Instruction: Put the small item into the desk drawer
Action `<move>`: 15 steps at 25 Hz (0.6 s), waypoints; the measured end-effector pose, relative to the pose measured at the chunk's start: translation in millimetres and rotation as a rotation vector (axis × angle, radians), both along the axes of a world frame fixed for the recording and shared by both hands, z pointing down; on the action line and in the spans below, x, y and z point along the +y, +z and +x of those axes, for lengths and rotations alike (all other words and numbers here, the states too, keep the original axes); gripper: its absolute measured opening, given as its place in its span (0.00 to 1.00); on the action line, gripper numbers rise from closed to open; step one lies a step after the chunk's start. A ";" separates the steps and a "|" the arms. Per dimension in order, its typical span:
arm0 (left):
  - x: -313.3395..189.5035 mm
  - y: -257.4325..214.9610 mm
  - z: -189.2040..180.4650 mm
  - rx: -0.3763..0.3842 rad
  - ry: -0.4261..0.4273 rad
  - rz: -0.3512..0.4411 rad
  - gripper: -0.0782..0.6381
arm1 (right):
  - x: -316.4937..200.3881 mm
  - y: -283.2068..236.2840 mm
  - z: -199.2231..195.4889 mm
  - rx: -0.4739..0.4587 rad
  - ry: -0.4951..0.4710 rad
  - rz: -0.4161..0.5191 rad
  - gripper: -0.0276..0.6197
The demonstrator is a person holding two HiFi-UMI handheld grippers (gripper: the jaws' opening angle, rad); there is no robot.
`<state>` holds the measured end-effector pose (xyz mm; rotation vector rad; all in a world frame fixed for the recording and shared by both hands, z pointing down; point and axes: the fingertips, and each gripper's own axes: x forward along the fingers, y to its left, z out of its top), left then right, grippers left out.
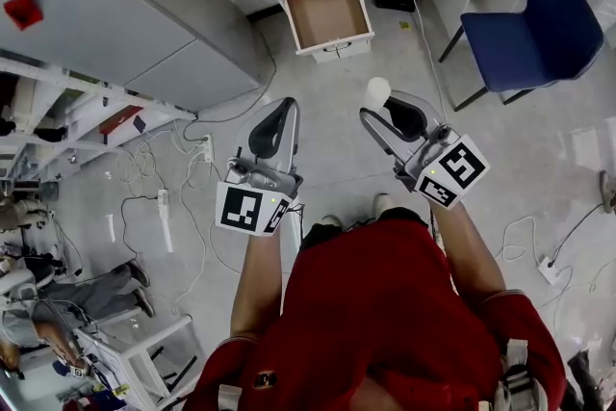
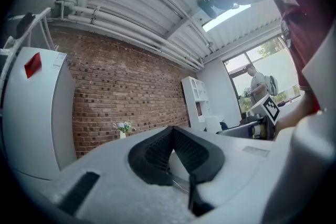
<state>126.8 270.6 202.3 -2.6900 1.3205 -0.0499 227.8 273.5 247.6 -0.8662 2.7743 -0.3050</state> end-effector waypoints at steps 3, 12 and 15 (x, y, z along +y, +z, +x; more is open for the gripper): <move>-4.9 0.2 8.5 -0.012 -0.029 0.000 0.12 | -11.2 8.4 12.1 -0.010 -0.020 -0.017 0.26; -64.9 7.9 -21.0 -0.027 -0.078 -0.038 0.12 | -77.7 20.7 -14.5 0.012 -0.056 -0.050 0.26; -78.7 23.5 -35.3 -0.017 -0.082 -0.045 0.12 | -95.1 33.7 -26.6 0.032 -0.051 -0.060 0.26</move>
